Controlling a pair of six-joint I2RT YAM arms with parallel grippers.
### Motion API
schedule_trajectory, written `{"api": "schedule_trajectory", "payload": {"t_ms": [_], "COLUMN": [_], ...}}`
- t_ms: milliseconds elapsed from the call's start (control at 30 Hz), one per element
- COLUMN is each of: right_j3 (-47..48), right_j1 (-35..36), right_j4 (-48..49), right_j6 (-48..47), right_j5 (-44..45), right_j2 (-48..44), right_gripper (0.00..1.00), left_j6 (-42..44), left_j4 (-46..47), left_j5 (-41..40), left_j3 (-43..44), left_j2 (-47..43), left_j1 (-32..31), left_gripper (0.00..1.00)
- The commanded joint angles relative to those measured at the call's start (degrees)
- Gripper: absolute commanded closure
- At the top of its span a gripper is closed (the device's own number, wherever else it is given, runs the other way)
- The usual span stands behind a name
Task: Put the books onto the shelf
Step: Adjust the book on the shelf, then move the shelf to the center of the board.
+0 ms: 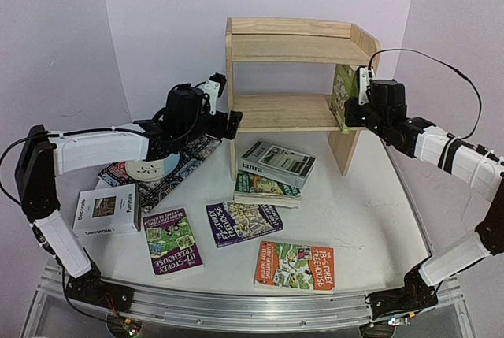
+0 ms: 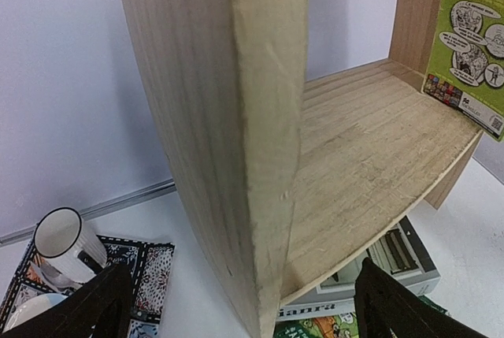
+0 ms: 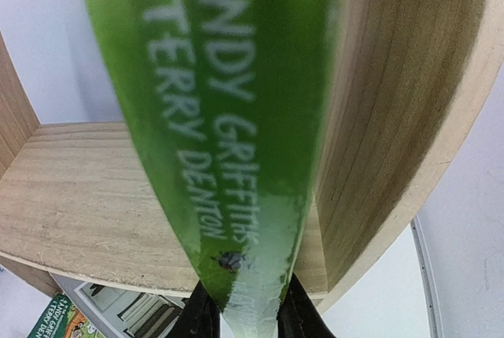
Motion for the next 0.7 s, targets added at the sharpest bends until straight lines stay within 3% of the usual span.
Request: {"api": "schedule_trajectory", "payload": {"t_ms": [0, 133, 333, 533, 667], "right_j3": [1.7, 2.0, 2.5, 2.4, 2.1], "right_j1": [-0.2, -0.2, -0.2, -0.2, -0.2], "right_j4": [1.4, 1.7, 1.9, 1.9, 1.6], "right_j6": [0.3, 0.6, 1.4, 2.8, 3.9], "right_j5": [0.1, -0.4, -1.4, -2.0, -1.9], "right_j2": [-0.6, -0.1, 0.7, 0.8, 0.7], "right_gripper": [0.94, 0.94, 0.95, 0.97, 1.0], "left_j6": [-1.0, -1.1, -1.7, -1.0, -0.4], "left_j4": [3.2, 3.4, 3.7, 4.0, 4.1], "left_j5": [-3.7, -6.6, -10.1, -9.0, -8.4], "left_j3": [5.9, 9.5, 12.9, 12.4, 11.1], "left_j2": [3.0, 6.3, 9.5, 8.7, 7.1], "left_j1": [0.3, 0.3, 0.3, 0.2, 0.3], "left_gripper": [0.02, 0.06, 0.29, 0.61, 0.91]}}
